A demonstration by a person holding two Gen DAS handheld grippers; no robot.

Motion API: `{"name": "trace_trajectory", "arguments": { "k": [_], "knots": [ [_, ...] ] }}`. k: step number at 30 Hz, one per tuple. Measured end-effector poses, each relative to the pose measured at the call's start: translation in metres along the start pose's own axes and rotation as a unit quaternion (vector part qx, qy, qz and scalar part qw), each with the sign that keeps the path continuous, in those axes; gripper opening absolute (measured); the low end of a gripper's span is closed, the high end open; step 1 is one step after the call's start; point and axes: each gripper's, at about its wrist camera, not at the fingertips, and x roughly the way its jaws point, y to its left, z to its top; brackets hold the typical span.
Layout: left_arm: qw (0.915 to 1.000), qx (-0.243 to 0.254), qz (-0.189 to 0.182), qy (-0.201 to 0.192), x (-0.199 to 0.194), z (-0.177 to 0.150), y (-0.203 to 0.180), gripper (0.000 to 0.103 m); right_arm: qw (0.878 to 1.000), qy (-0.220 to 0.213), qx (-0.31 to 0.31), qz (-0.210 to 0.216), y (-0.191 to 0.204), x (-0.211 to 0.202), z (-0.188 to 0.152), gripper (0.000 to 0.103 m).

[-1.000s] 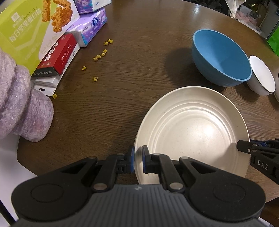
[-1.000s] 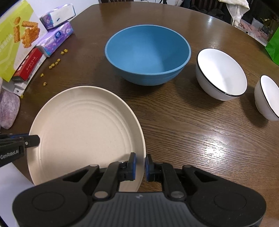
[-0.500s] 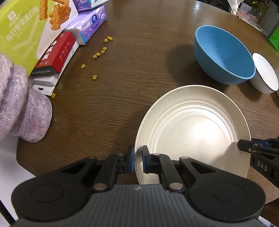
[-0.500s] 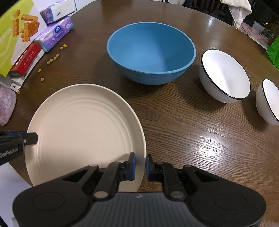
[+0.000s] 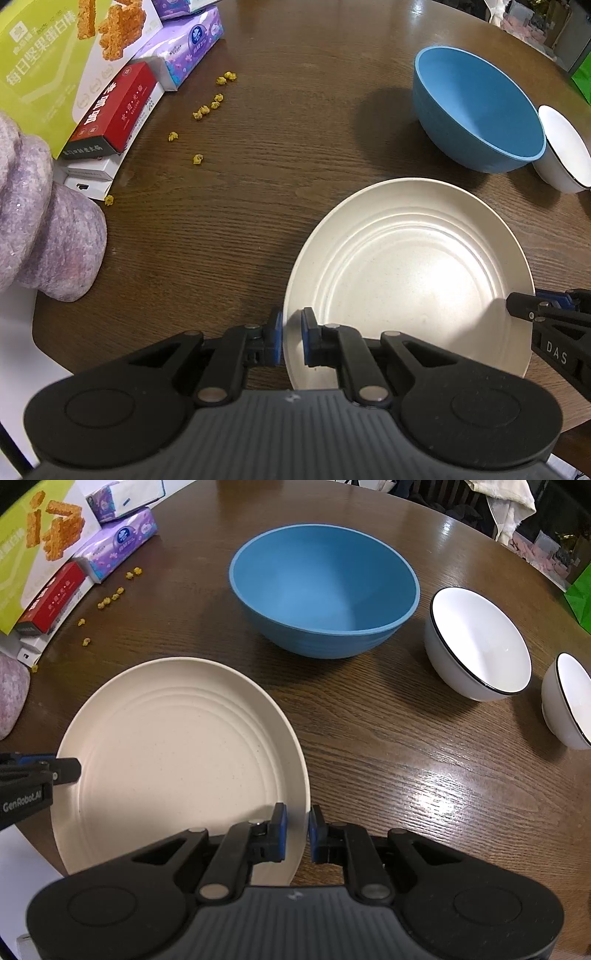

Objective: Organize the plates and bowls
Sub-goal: 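Lower the held plate onto the stacked beige plates with both grippers, then open both grippers to release the plate on the stack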

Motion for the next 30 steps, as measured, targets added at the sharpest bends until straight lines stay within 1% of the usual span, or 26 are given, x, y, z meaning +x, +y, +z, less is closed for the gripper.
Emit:
{"name": "trace_trajectory", "arguments": {
  "k": [12,16,21,23,24,25,26,28,29,30],
  "knots": [
    [1.0,-0.002,0.001,0.004,0.004,0.0,0.0,0.01,1.0,0.0,-0.007,-0.008,0.005,0.001,0.001,0.012],
    [1.0,0.002,0.004,0.004,0.005,0.0,-0.002,0.011,1.0,0.0,-0.009,-0.01,0.006,0.001,0.001,0.013],
    [1.0,-0.003,-0.003,0.007,0.006,0.0,0.0,0.014,1.0,0.001,-0.007,-0.009,0.006,0.002,0.001,0.013],
    [0.9999,-0.006,-0.012,0.01,0.006,0.0,0.002,0.02,1.0,0.002,-0.005,-0.006,0.004,0.002,0.002,0.013],
    [0.9998,-0.007,-0.015,0.009,0.005,-0.001,0.002,0.021,1.0,0.002,-0.005,-0.005,0.003,0.002,0.002,0.013],
    [0.9998,-0.005,-0.018,0.008,0.004,-0.001,0.001,0.027,1.0,0.002,-0.004,-0.004,0.003,0.002,0.002,0.013],
    [0.9997,-0.002,-0.022,0.005,0.003,-0.001,0.001,0.036,1.0,0.003,-0.003,-0.003,0.002,0.002,0.002,0.013],
    [0.9997,0.007,-0.025,-0.004,-0.001,-0.001,-0.002,0.047,1.0,0.0,0.0,0.001,0.0,0.0,0.002,0.013],
    [0.9996,0.01,-0.025,-0.01,-0.004,-0.002,-0.003,0.051,1.0,-0.001,-0.001,-0.001,-0.001,-0.001,0.002,0.013],
    [0.9995,0.011,-0.025,-0.013,-0.006,-0.001,-0.004,0.052,1.0,-0.002,0.0,-0.002,-0.002,-0.002,0.001,0.014]
  ]
}}
